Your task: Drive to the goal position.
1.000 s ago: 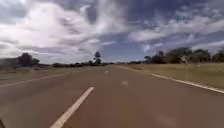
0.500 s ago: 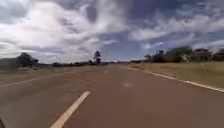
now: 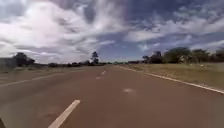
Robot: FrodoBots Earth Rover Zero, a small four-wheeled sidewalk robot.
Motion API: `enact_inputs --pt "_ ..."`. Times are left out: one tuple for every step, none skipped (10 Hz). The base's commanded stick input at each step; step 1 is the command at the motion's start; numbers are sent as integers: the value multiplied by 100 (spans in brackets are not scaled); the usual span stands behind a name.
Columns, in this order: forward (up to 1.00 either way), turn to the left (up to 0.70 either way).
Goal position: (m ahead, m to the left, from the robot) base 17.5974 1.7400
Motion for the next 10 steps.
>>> enact_inputs --pt "100 0" --pt "100 0" --pt "100 0" --pt "100 0" --pt "100 0" --pt "100 -4" --pt "100 -14" --pt "100 -24" --pt "100 -34" --pt "100 0"
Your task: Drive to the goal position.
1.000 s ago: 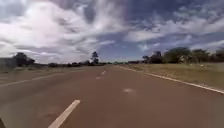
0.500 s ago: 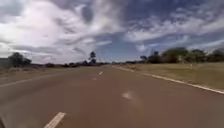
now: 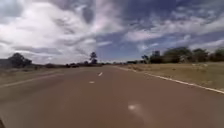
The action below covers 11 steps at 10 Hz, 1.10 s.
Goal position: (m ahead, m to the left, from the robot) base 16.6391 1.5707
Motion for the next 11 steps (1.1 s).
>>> enact_inputs --pt "100 0" --pt "100 0" --pt "100 0" --pt "100 0" --pt "100 0" --pt "100 0" --pt "100 0" --pt "100 0" --pt "100 0" --pt "100 -4" --pt "100 -9"
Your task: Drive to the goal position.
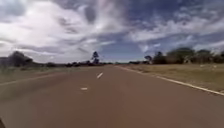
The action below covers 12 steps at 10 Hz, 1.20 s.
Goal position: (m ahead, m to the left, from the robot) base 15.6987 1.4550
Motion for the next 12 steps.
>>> enact_inputs --pt "100 -14" --pt "100 -12" --pt "100 -7" --pt "100 -2" --pt "100 0" --pt "100 0" --pt "100 0" --pt "100 0" --pt "100 0" --pt "100 0" --pt "100 0" --pt "100 0"
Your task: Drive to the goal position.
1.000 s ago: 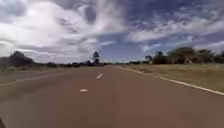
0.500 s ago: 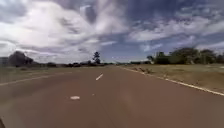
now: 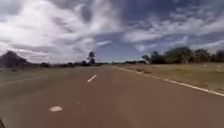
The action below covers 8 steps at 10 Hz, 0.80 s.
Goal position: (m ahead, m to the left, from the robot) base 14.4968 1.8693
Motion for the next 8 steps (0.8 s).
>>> enact_inputs --pt "100 0" --pt "100 0" --pt "100 0" --pt "100 0" --pt "100 0" --pt "100 0" --pt "100 0" --pt "100 0"
